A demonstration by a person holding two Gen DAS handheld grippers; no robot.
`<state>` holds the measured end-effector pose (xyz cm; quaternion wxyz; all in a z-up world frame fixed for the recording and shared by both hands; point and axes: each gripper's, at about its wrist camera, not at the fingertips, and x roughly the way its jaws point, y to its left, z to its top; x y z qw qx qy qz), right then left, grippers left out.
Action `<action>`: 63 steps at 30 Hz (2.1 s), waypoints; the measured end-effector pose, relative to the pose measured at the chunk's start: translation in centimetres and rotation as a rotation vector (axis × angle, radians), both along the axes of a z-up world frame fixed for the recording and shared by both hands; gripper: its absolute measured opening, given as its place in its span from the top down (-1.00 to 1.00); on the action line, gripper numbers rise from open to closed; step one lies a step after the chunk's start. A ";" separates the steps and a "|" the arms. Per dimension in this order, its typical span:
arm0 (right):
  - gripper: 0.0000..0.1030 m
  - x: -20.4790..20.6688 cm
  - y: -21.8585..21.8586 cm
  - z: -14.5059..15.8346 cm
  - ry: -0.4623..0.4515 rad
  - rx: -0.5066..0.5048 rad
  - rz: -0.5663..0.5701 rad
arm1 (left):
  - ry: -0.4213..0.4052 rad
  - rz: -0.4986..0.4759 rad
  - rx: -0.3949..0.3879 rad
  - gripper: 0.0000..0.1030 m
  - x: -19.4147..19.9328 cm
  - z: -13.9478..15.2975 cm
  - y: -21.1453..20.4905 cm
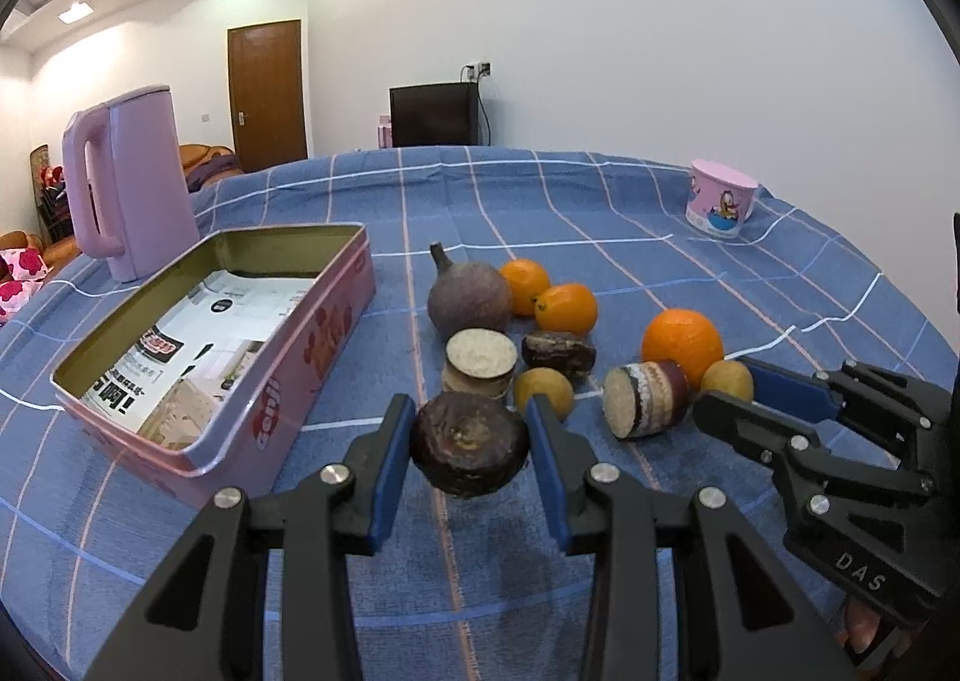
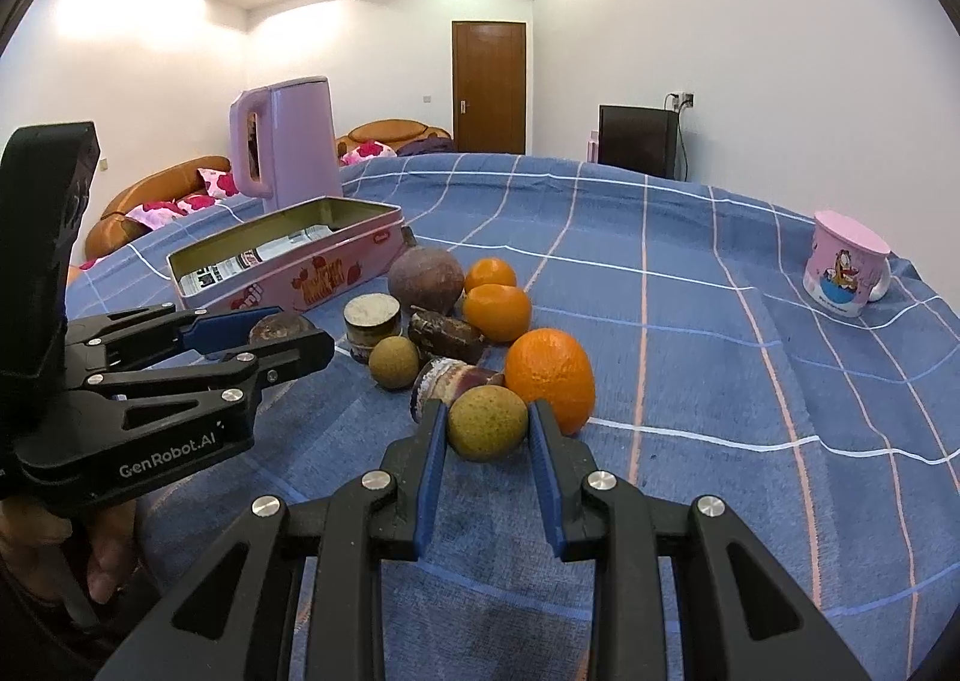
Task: Organize fruits
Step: 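Close left tool on the dark brown fruit while right tool grasps the green-yellow fruit, then carry both held fruits over the pink tin box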
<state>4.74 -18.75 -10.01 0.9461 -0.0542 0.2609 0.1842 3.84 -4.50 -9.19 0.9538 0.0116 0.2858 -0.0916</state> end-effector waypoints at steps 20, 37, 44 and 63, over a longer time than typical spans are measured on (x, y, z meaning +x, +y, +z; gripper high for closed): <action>0.43 -0.9 -0.5 0.3 -0.076 0.035 0.011 | -0.096 0.016 0.018 0.22 -1.1 1.1 0.0; 0.43 -2.1 -0.7 0.5 -0.150 0.053 0.032 | -0.186 0.031 0.028 0.22 -2.3 2.4 -0.1; 0.43 -2.3 -0.8 0.6 -0.168 0.058 0.036 | -0.216 0.048 0.029 0.22 -2.7 2.8 0.2; 0.43 2.0 4.6 4.9 -0.125 0.100 0.152 | -0.187 0.194 0.037 0.22 0.2 4.7 6.6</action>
